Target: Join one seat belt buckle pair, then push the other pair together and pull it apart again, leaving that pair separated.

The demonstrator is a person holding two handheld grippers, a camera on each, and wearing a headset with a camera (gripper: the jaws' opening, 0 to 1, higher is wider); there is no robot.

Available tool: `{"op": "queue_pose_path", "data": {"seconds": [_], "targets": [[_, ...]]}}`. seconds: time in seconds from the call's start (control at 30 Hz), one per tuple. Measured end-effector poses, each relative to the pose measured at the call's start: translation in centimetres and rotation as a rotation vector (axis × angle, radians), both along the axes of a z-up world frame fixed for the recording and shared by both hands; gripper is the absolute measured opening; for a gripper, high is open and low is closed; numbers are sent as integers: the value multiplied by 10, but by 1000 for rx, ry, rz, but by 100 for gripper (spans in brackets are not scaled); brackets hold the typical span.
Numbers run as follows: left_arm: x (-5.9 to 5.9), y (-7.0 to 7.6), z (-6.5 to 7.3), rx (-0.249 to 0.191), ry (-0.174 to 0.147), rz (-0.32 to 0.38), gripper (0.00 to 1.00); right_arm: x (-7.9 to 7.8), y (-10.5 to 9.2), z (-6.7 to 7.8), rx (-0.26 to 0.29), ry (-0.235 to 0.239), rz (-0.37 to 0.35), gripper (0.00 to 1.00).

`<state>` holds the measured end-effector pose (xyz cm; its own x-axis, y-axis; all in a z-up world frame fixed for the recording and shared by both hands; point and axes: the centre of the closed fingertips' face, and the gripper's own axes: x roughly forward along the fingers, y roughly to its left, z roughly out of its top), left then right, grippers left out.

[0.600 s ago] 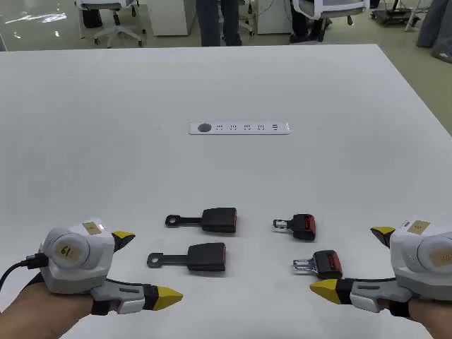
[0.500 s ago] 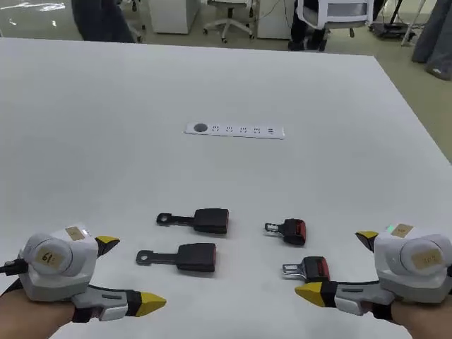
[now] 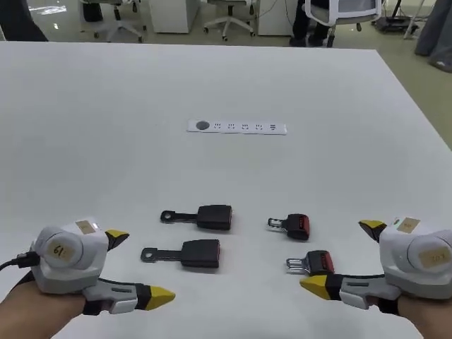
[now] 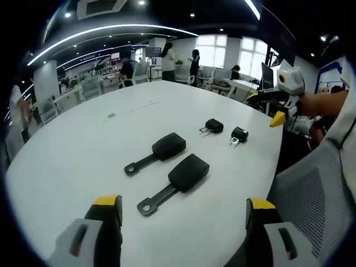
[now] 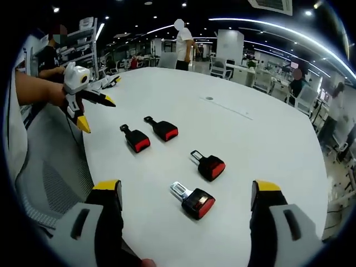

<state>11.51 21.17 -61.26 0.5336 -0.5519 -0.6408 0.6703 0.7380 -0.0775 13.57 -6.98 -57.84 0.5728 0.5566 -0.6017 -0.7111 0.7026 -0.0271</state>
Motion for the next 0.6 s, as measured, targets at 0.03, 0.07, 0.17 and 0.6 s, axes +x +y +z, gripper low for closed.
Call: {"op": "queue_pose_path", "data": {"seconds": [0.03,0.07,0.17,0.6], "targets": [[-1,-1,0,3,-4,0,93,-1,0,-2,-8,11,1,97],[-1,-1,0,4,-3,1,93,-1,0,-4,-15,16,-1,97],[-5,-2,-5,46,14,-29,93,-2,0,-5,-1,21,-12,97],[-2,-2,2,35,3,-5,90,-13,8,-16,-14,41,12,95]]}}
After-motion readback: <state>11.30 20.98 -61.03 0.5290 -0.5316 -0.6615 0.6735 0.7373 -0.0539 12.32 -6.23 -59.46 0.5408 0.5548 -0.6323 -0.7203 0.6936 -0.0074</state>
